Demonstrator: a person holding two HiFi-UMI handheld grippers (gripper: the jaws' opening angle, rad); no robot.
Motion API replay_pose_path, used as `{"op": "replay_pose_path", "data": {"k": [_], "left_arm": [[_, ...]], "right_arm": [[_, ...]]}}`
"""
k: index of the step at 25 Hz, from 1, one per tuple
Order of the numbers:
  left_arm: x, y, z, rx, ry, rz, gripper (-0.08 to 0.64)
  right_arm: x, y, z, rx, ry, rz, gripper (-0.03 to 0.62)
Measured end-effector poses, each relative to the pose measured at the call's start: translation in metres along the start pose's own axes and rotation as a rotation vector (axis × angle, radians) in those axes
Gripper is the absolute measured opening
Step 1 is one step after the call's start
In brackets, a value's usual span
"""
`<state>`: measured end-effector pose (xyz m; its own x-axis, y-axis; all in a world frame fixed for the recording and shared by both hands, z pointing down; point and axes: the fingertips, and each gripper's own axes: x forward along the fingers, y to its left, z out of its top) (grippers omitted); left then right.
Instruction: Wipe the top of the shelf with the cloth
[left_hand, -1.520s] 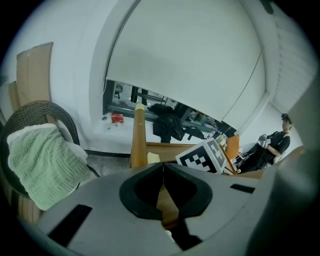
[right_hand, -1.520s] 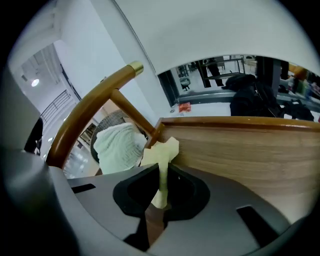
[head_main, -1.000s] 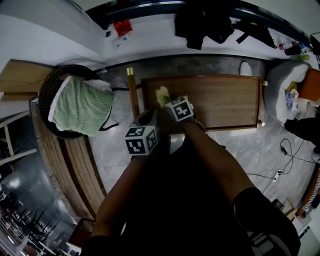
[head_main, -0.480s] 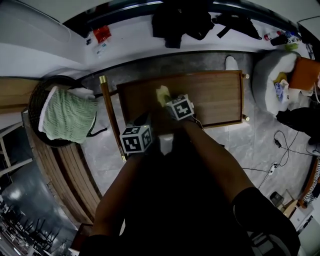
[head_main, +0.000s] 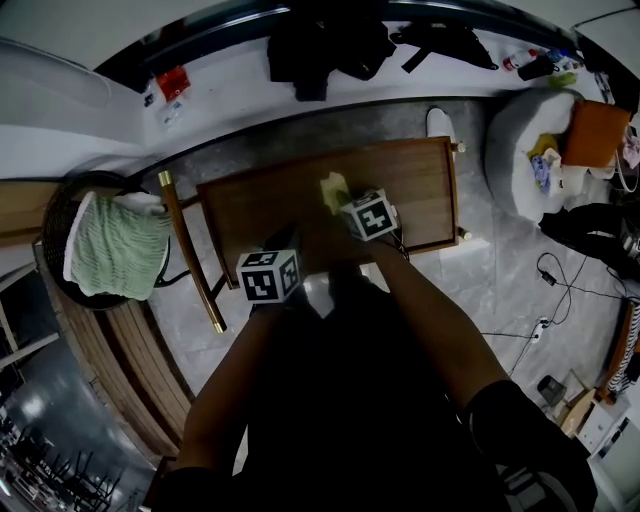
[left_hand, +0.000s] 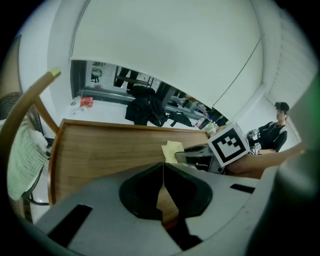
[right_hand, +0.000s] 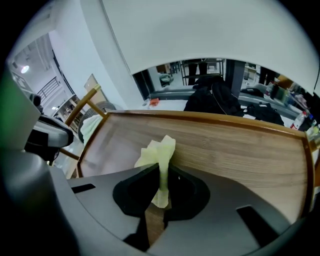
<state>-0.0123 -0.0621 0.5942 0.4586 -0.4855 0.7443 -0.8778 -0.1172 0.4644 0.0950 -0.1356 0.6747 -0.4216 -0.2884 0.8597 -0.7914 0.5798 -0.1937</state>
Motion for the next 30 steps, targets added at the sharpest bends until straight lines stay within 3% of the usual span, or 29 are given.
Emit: {"op": "replay_pose_path", "data": {"k": [10,18,30], "left_arm": [[0.043,-0.056,-0.007,0.033,0.033,-0.036,0.014],[0.058,-0.101,-0.008,0.081,0.036,-0.069,0.015],[0.045,-0.092,-0.009,0.03,-0.014,-0.046,0.015]], "right_arm": [[-0.042,-0.087,-0.04,0.054,0.006,-0.057,0.045],[-0.079,-0.159,-0.065,0.137,-0.028,-0.17,0.045],[-0.12,-0.218,-0.084,0.224,0.006,-0.419,0.044]]}}
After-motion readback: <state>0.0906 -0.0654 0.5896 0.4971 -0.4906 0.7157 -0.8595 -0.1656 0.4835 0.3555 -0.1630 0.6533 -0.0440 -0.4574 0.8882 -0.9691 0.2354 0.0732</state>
